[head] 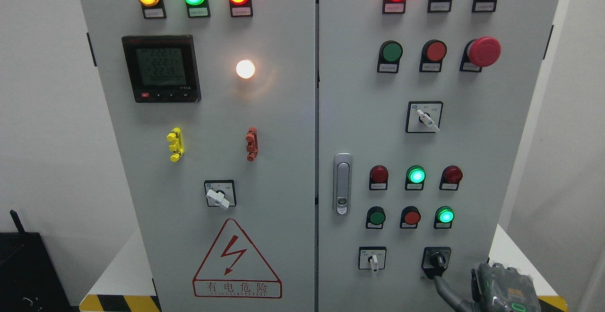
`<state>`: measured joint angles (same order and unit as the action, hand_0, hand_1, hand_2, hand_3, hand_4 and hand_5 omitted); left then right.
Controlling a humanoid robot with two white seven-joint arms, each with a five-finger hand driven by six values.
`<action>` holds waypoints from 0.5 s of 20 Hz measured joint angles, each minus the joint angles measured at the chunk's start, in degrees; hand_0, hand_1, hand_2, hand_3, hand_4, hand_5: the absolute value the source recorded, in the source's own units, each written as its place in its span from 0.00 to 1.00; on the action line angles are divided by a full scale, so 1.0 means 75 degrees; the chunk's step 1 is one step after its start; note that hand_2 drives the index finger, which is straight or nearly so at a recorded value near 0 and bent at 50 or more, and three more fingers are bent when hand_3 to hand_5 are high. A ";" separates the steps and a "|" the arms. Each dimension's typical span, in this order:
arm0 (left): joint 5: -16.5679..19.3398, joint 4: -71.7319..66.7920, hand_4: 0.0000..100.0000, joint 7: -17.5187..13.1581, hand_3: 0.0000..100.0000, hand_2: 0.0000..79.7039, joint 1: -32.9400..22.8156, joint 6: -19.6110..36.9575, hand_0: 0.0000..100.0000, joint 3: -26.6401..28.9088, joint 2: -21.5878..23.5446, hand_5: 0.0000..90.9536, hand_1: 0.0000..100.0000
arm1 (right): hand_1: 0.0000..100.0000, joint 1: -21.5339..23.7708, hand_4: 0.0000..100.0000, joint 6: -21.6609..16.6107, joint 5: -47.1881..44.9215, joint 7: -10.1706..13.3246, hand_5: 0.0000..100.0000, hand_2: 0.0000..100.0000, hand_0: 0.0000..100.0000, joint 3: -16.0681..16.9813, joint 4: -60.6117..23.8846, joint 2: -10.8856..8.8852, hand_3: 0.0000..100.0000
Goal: Flip black knob to close circuit
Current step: 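Grip the black knob with the right hand and twist it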
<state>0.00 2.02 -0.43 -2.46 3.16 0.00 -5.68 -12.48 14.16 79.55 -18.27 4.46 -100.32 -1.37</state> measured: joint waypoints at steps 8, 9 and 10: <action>0.0000 0.0000 0.03 0.0000 0.05 0.00 0.0000 0.0000 0.00 0.0000 -0.0001 0.00 0.00 | 0.00 -0.0238 0.84 0.0241 -0.0002 0.0006 0.85 0.89 0.00 -0.0083 0.0204 0.0094 1.00; 0.0000 0.0000 0.03 0.0000 0.05 0.00 0.0000 0.0000 0.00 0.0000 -0.0001 0.00 0.00 | 0.00 -0.0277 0.84 0.0261 -0.0002 0.0006 0.85 0.89 0.00 -0.0090 0.0238 0.0104 1.00; 0.0000 0.0000 0.03 0.0000 0.05 0.00 0.0000 0.0000 0.00 0.0000 -0.0001 0.00 0.00 | 0.00 -0.0309 0.84 0.0270 -0.0002 0.0006 0.86 0.89 0.00 -0.0101 0.0268 0.0097 1.00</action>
<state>0.00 2.02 -0.43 -2.46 3.16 0.00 -5.69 -14.80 16.19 79.54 -18.23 3.70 -98.32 -0.64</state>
